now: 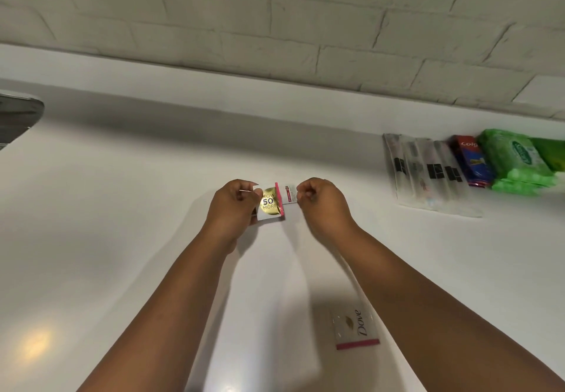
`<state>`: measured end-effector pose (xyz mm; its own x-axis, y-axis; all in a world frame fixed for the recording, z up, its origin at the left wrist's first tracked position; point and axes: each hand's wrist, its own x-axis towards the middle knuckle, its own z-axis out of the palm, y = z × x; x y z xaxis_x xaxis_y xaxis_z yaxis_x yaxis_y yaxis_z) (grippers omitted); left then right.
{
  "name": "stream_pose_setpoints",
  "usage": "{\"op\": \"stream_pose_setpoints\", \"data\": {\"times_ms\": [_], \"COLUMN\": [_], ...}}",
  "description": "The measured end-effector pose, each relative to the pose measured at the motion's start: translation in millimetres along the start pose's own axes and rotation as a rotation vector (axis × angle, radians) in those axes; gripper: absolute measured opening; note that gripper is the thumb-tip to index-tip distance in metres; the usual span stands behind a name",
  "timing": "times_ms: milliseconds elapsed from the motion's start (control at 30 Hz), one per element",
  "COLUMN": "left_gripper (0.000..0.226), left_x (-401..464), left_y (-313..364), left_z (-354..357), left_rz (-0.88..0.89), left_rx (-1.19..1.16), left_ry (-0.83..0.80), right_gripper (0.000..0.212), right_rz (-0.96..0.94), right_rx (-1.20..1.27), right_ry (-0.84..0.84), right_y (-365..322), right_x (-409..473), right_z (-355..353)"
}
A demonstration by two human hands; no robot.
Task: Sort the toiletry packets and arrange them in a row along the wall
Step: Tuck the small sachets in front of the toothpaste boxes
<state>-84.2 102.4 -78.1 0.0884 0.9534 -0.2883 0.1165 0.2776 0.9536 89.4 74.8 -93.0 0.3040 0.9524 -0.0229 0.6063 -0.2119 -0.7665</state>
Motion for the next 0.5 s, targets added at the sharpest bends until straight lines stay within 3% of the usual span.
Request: {"op": "stream_pose_setpoints", "data": {"times_ms": [267, 400, 500], "left_gripper": [0.015, 0.017, 0.013], "left_x": [19.6, 23.1, 22.1], "left_y": [3.4, 0.5, -1.4], "left_z": [-14.9, -16.2, -12.4], "left_rz": [0.029, 0.025, 0.012], "left_rx": [0.052, 0.042, 0.022], "left_ry": [0.082, 0.084, 0.070], "right_gripper": [0.047, 0.049, 0.036], "right_rz": [-0.218, -0.155, -0.087], "right_rx": [-0.409, -0.410, -0.367], "right_ry": [-0.233, -0.264, -0.253], "right_y": [-13.2, -17.6, -15.9], "right_x": [33.7, 41.0, 42.2], "right_z": [6.1, 3.9, 1.8]}}
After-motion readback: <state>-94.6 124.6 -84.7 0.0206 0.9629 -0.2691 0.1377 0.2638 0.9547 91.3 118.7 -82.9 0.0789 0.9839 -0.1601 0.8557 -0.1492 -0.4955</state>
